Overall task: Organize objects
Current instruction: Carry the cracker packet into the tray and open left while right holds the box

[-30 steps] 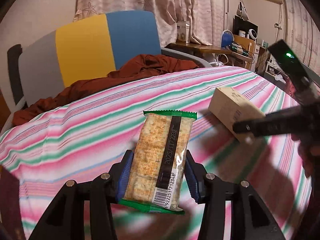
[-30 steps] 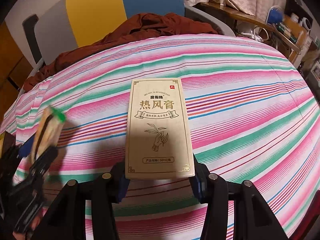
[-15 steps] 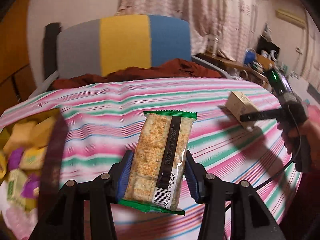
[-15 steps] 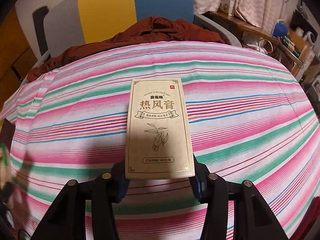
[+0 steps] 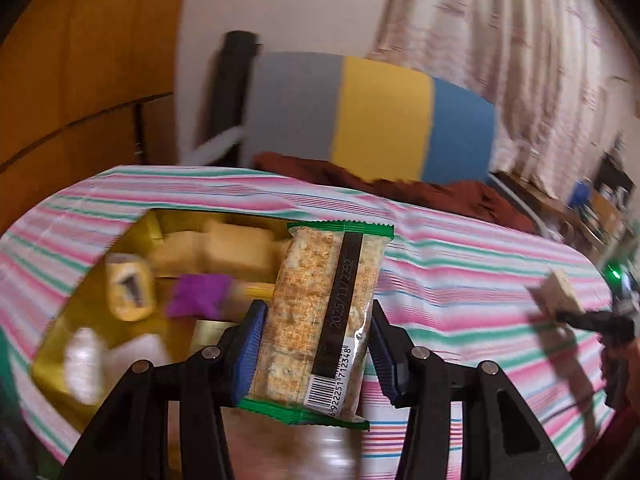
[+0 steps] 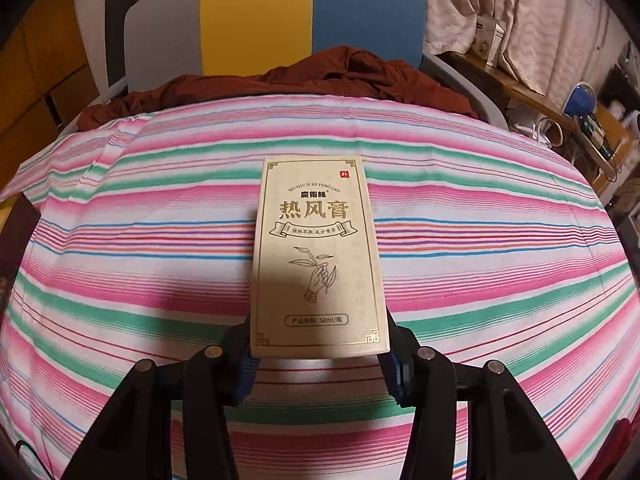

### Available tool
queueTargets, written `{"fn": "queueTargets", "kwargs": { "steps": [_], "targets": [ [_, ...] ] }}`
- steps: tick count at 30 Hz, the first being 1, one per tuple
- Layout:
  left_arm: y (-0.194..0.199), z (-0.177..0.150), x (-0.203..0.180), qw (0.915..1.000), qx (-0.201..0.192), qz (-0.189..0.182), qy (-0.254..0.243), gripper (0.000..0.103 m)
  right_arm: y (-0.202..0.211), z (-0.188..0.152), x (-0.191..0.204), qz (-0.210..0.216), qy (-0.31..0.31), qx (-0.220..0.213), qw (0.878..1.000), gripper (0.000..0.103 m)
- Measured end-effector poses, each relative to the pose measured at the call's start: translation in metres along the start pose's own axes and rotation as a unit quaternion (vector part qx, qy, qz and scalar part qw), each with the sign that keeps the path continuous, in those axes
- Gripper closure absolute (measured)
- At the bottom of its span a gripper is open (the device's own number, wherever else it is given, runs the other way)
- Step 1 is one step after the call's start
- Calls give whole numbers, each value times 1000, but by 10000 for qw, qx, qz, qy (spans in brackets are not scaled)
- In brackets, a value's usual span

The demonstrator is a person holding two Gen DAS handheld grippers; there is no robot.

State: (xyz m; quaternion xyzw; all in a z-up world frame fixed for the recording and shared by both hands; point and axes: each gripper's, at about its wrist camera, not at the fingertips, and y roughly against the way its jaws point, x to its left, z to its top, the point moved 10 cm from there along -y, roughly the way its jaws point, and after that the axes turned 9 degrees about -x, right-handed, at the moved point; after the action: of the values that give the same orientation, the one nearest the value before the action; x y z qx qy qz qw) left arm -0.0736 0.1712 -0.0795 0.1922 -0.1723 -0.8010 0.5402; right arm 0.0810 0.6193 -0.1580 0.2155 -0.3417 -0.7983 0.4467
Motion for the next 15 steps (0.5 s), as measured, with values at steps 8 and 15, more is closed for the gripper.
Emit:
{"fn": "queueTargets", "kwargs": {
  "steps": [8, 15],
  "targets": [
    [-18, -8, 81, 9965, 392, 703, 236, 53, 4, -1, 9, 39, -9, -77, 10000, 52],
    [-39, -29, 119, 9898, 907, 879, 652, 53, 25, 3, 46, 380, 57, -303, 9988, 52]
  ]
}}
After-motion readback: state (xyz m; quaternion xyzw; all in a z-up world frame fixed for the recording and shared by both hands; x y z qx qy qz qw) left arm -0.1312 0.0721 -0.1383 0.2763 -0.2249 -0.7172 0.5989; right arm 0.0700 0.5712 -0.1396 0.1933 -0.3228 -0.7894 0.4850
